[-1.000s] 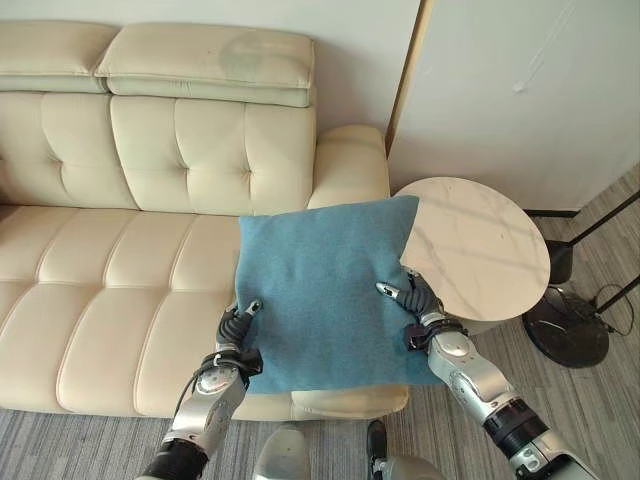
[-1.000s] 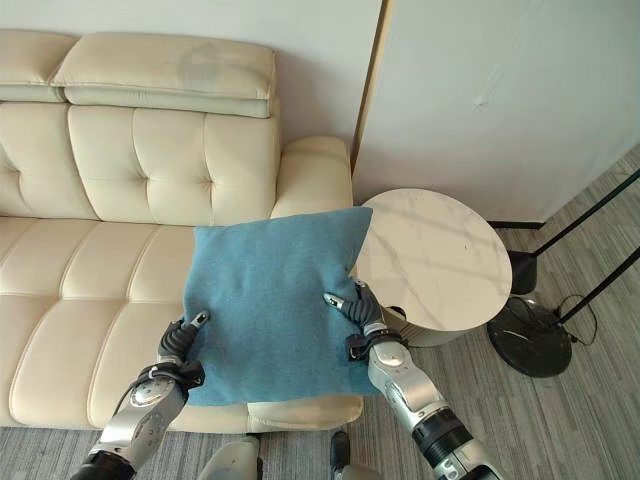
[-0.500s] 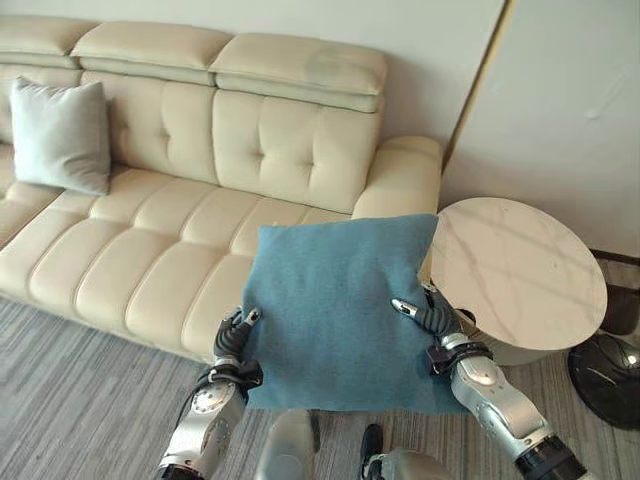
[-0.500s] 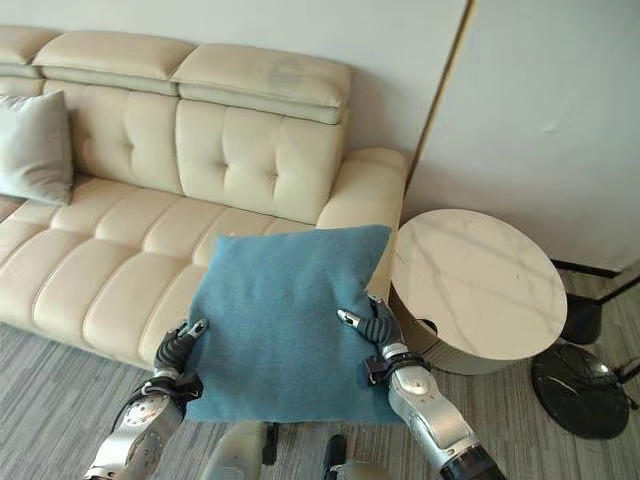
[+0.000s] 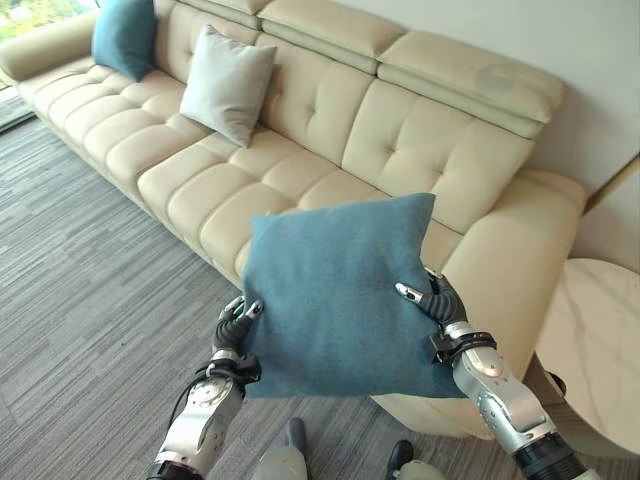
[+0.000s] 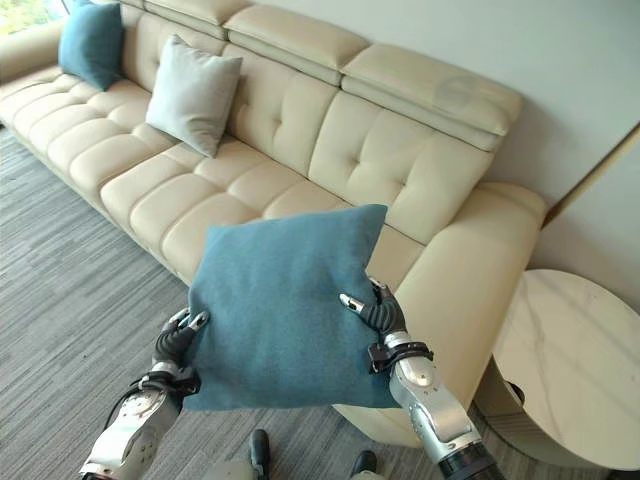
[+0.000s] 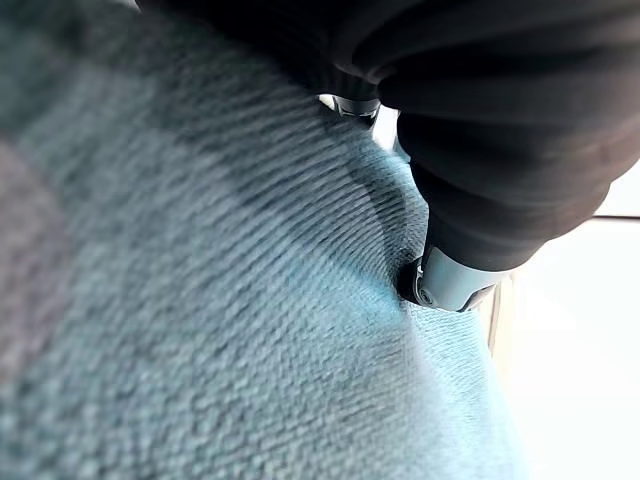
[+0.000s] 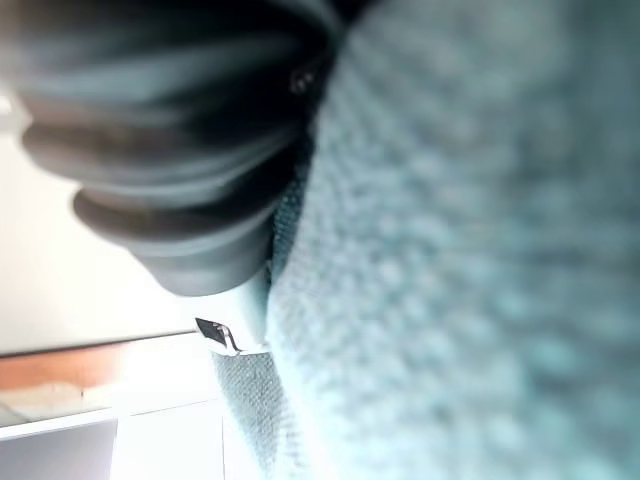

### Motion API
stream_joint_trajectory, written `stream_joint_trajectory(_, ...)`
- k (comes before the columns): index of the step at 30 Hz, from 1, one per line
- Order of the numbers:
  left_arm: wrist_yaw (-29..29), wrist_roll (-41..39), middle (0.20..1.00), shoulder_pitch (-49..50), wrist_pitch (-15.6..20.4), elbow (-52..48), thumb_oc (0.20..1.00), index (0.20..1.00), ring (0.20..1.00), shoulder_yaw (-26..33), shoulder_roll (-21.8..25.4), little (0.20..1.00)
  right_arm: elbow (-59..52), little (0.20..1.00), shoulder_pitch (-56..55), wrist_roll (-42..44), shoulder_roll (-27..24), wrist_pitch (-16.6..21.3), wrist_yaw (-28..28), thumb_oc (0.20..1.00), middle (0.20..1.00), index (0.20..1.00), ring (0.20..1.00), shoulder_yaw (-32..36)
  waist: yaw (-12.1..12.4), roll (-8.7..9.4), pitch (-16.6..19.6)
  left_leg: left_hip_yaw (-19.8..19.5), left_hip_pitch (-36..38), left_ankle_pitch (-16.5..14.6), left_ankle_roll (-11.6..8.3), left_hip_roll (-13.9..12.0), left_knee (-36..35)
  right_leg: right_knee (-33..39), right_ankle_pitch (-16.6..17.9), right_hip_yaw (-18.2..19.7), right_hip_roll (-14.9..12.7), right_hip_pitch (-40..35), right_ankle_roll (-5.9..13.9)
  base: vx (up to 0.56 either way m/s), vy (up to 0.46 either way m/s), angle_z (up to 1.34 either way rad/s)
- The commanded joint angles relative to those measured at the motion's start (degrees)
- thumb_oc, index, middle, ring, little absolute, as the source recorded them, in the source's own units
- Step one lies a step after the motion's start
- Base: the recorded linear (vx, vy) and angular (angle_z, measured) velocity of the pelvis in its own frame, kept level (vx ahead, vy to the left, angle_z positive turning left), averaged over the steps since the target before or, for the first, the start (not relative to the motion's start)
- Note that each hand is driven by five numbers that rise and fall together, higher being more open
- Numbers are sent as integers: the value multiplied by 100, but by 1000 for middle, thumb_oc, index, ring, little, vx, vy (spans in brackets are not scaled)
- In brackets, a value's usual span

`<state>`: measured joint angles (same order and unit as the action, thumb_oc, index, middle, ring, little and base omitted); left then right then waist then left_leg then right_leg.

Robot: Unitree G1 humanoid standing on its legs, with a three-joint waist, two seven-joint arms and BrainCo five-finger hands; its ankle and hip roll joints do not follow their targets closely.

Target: Pick up all the scattered cushions and arrange them neatly on the sofa.

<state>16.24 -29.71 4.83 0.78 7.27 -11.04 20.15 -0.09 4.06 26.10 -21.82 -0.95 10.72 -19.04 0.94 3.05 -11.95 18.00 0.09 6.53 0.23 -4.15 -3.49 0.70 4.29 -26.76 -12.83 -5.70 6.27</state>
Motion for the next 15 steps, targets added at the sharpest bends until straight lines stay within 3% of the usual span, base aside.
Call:
stream_joint_trajectory(1,-458,402,200,-377,452,-781,200,200,200,-246,-232,200,-416,200,460,-82,243,614,-281,200,200,200,200,-233,-24,83,295,-98,517,-893,-677,-557,-98,257,-435,-79,433,594,-26,-117,171,23)
stream_joint_trajectory(5,-439,474,200,-398,506,-806,200,200,200,-223,-195,200,-403,200,514,-114,407,596,-298,200,200,200,200,-305,74,260,199,-200,419,-980,-460,-270,-151,65,-195,19,183,809,212,-103,168,1)
stream_joint_trajectory(9,-378,494,200,-454,537,-810,200,200,200,-235,-126,200,-419,200,493,-148,519,625,-268,200,200,200,200,-306,129,358,68,-307,352,-973,-348,-158,-151,-397,-270,206,57,984,321,-104,110,5)
stream_joint_trajectory(10,-356,517,200,-511,535,-791,200,200,200,-278,-91,200,-436,200,460,-172,539,624,-265,200,200,200,200,-266,91,419,6,-359,251,-845,-283,-95,-151,-557,-243,447,64,1130,317,-130,78,10)
stream_joint_trajectory(11,-359,493,200,-549,546,-759,200,200,200,-332,-58,200,-461,200,353,-196,573,619,-273,200,200,200,200,-212,-3,443,21,-590,188,-863,-202,-19,-151,-679,-419,1289,329,1241,396,-106,65,40)
stream_joint_trajectory(12,-359,493,200,-551,547,-759,200,200,200,-333,-56,200,-461,200,355,-196,575,618,-273,200,200,200,200,-210,1,451,42,-583,156,-844,-200,-14,-151,-667,-396,1296,327,1271,391,7,66,68)
stream_joint_trajectory(14,-366,521,200,-618,571,-714,200,200,200,-400,-59,200,-419,200,285,-180,593,680,-249,200,200,200,200,-176,-62,488,79,-826,84,-858,-129,91,-151,-503,-602,1939,622,1109,291,34,40,90)
stream_joint_trajectory(15,-384,513,200,-613,570,-719,200,200,200,-402,-57,200,-422,200,265,-172,598,677,-275,200,200,200,200,-169,-67,506,100,-886,42,-832,-116,127,-151,-461,-591,2056,681,1128,216,70,14,56)
